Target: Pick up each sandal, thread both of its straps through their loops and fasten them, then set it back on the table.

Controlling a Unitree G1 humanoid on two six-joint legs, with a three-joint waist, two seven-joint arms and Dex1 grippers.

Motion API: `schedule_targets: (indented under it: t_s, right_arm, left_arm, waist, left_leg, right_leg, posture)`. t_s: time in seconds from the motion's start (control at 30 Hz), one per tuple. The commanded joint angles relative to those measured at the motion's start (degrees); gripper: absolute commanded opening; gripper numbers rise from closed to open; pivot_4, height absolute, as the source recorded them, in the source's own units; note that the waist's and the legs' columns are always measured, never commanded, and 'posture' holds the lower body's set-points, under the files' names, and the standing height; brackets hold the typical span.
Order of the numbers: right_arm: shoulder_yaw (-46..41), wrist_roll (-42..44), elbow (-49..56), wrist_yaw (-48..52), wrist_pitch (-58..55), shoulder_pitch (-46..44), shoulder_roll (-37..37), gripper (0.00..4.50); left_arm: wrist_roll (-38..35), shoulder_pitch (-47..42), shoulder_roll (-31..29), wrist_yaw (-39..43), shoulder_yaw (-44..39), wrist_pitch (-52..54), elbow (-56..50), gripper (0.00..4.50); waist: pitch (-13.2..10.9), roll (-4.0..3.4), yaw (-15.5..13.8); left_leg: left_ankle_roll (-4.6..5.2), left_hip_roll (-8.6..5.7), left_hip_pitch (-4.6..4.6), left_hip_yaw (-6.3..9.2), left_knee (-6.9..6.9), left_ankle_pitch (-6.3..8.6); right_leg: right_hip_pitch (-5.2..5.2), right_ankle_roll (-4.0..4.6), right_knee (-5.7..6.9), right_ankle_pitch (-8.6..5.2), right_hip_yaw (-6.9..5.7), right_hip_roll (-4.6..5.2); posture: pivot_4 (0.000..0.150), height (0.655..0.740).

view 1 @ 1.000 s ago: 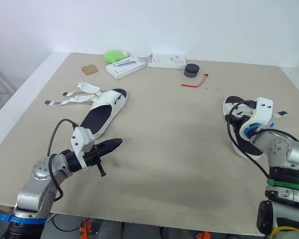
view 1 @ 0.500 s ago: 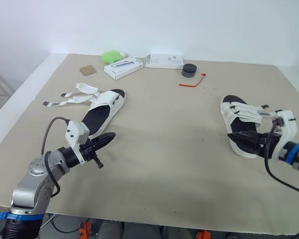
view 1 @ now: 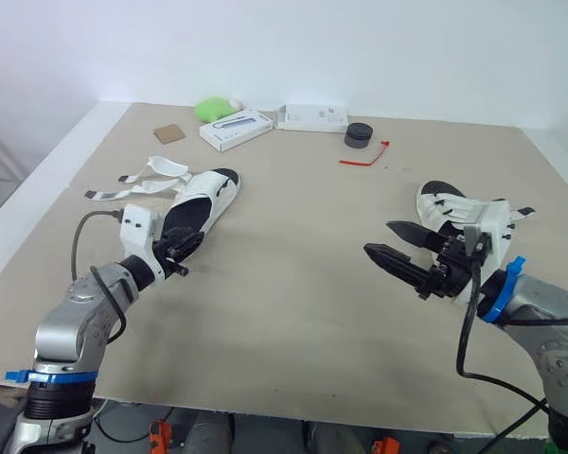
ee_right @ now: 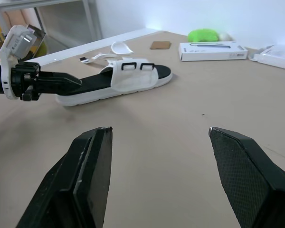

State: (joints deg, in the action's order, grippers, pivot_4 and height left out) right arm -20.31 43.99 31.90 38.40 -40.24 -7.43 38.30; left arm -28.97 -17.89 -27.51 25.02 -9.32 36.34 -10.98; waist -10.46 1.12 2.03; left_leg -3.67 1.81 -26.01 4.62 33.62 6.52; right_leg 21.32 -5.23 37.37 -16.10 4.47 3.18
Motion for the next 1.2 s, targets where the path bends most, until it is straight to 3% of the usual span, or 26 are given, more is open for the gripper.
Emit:
schedule_targets:
  t_s: [0.03, 0.1, 0.27, 0.53, 0.83, 0.9, 0.97, 1.03, 1.17, 1.2]
  right_arm:
    - [0.2, -0.1, 1.6, -0.8, 2.3, -0.2, -0.4, 3.55]
    - [0.7, 0.0, 1.9, -1.1, 2.6, -0.1, -0.7, 3.55]
    - [1.2, -0.2, 2.8, -2.9, 3.5, 0.5, -1.2, 3.55]
    - [-0.3, 0.5, 5.2, -5.3, 4.1, 3.1, -1.3, 3.55]
    - [-0.3, 0.8, 7.2, -7.7, 4.1, 5.7, -1.6, 3.55]
    - [-0.7, 1.1, 7.5, -7.9, 4.2, 6.1, -1.5, 3.55]
    - [-0.9, 1.4, 7.6, -8.0, 4.2, 6.4, -1.4, 3.00]
    - [-0.9, 1.4, 7.6, -8.4, 4.3, 6.5, -1.3, 2.14]
    - [-0.9, 1.4, 7.4, -9.1, 4.4, 6.6, -1.3, 2.11]
    - [-0.8, 1.4, 7.4, -9.2, 4.4, 6.7, -1.3, 2.11]
  left_arm:
    - [4.3, -5.5, 0.4, -3.0, 1.1, -1.4, 3.9, 3.55]
    - [7.3, -7.5, 0.7, -3.7, 3.1, -2.2, 7.2, 4.40]
    - [12.6, -13.8, 3.6, -4.3, 7.2, -3.9, 17.9, 4.40]
    - [14.9, -21.3, 6.7, -1.5, 8.5, -5.7, 31.0, 4.40]
    - [20.1, -34.7, 11.7, 1.6, 9.8, -17.3, 54.0, 4.40]
    - [20.6, -35.9, 12.1, 2.1, 9.4, -20.0, 56.8, 3.89]
    - [20.9, -36.5, 12.3, 2.8, 9.2, -21.4, 58.8, 3.20]
    - [20.8, -36.8, 12.5, 3.4, 8.8, -22.5, 60.2, 2.14]
    - [20.4, -37.4, 13.0, 4.2, 7.7, -23.7, 62.1, 0.31]
    - [20.2, -37.5, 13.2, 4.4, 7.4, -23.7, 62.4, 0.05]
  waist:
    - [0.0, 0.00, -0.2]
    - [0.0, 0.00, -0.4]
    - [0.0, 0.00, -0.7]
    - [0.0, -0.05, -0.9]
    - [0.1, -0.05, -1.0]
    - [0.1, -0.05, -1.0]
    - [0.1, -0.06, -1.0]
    - [0.1, -0.05, -1.0]
    - [0.1, -0.05, -1.0]
    - [0.1, -0.05, -1.0]
  left_leg:
    - [0.01, -0.01, 0.00, 0.02, 0.00, 0.00]
    - [0.01, 0.00, 0.00, 0.03, 0.00, -0.01]
    - [0.00, -0.02, 0.00, 0.04, 0.00, -0.02]
    - [0.00, -0.06, -0.01, 0.07, 0.00, -0.04]
    - [-0.04, -0.16, -0.04, 0.02, 0.00, -0.32]
    - [-0.04, -0.15, -0.05, 0.03, 0.00, -0.33]
    - [-0.04, -0.15, -0.05, 0.03, -0.01, -0.34]
    - [-0.04, -0.15, -0.05, 0.03, -0.01, -0.34]
    - [-0.04, -0.16, -0.05, 0.03, -0.01, -0.39]
    - [-0.04, -0.16, -0.05, 0.03, -0.01, -0.41]
  right_leg:
    - [0.00, -0.01, 0.01, 0.00, -0.01, -0.02]
    - [-0.01, -0.05, 0.01, 0.03, 0.00, -0.04]
    - [0.01, -0.19, 0.00, 0.11, 0.01, -0.04]
    - [-0.03, -0.26, 0.00, 0.14, 0.00, -0.02]
    - [-0.05, -0.19, 0.00, 0.19, -0.04, 0.12]
    - [-0.05, -0.19, 0.00, 0.20, -0.04, 0.12]
    - [-0.06, -0.19, 0.00, 0.20, -0.04, 0.12]
    - [-0.05, -0.20, 0.00, 0.21, -0.04, 0.12]
    - [-0.07, -0.24, 0.00, 0.25, -0.04, 0.12]
    - [-0.07, -0.24, 0.00, 0.28, -0.04, 0.12]
  posture:
    - [0.150, 0.7400]
    - [0.150, 0.7400]
    - [0.150, 0.7400]
    - [0.150, 0.7400]
    - [0.150, 0.7400]
    - [0.150, 0.7400]
    - [0.150, 0.7400]
    - [0.150, 0.7400]
    - [0.150, 0.7400]
    - [0.150, 0.7400]
